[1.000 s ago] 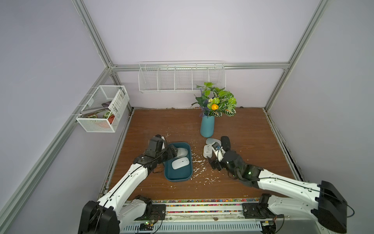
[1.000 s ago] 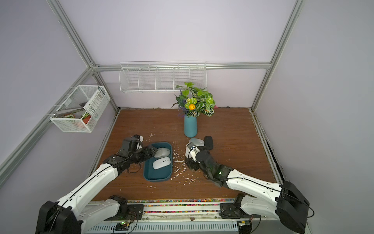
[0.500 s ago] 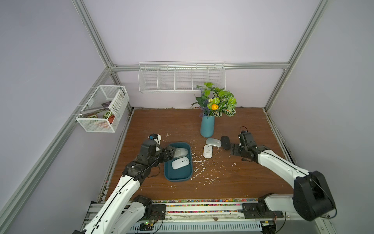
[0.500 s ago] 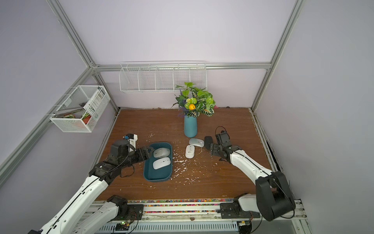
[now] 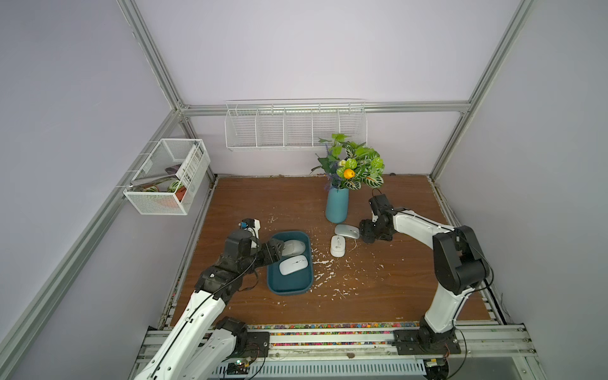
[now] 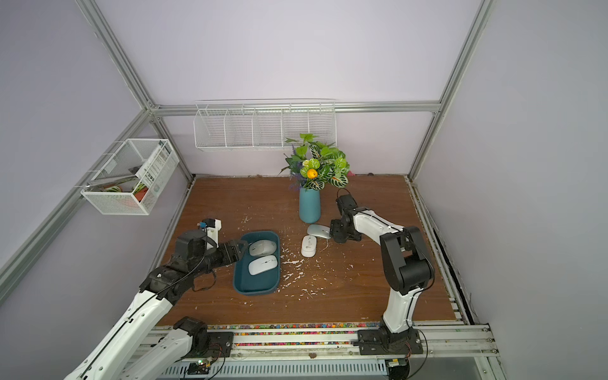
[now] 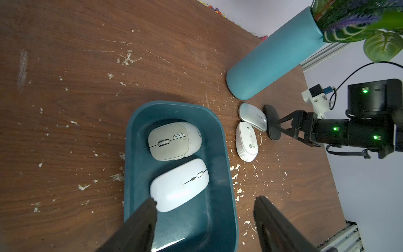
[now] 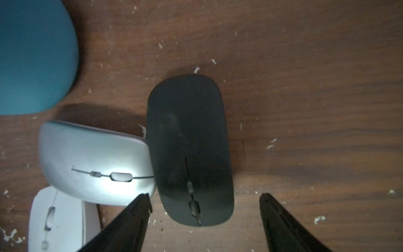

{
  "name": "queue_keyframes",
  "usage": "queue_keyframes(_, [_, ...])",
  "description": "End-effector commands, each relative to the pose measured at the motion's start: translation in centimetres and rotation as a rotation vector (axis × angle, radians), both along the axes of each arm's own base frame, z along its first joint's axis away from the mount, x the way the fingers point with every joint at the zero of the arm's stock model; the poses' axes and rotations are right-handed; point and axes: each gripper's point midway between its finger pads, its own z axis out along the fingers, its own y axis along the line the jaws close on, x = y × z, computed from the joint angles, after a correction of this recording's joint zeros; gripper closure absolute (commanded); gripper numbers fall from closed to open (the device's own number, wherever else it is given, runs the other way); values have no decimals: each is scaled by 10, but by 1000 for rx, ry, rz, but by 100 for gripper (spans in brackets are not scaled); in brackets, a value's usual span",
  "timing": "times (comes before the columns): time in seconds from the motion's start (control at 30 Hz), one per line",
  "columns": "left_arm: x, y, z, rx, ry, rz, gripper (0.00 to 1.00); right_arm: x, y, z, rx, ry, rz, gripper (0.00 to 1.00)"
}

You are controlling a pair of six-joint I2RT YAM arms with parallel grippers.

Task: Put the mouse in the storage box
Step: Pick up the mouse from the center of the board.

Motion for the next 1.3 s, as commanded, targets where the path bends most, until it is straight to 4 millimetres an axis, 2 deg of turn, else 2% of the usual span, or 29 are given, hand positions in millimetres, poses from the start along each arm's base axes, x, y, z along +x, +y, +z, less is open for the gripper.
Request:
queue_keyframes(0.0, [0,1,-1,12,-12,-6,25,1,-2,-2,-10,36,7,17])
queue_keyframes(0.47, [0,1,-2,10,-9,-6,25,7,-30,-23,-126,139,-56,22])
queue_keyframes(0.77, [0,1,-3,11,-6,-6,25,16,-31,-31,-145,172,-38,23])
queue_keyframes(0.93, [0,1,-4,11,-3,-6,25,16,-29,-31,-130,170,-31,33])
queue_keyframes(1.1, [0,1,-4,12,-2,-5,25,16,-29,-27,-115,150,-34,47])
queue_keyframes(1.27, [0,-1,-2,1,-7,-14,25,11,-38,-13,-120,90,-64,49])
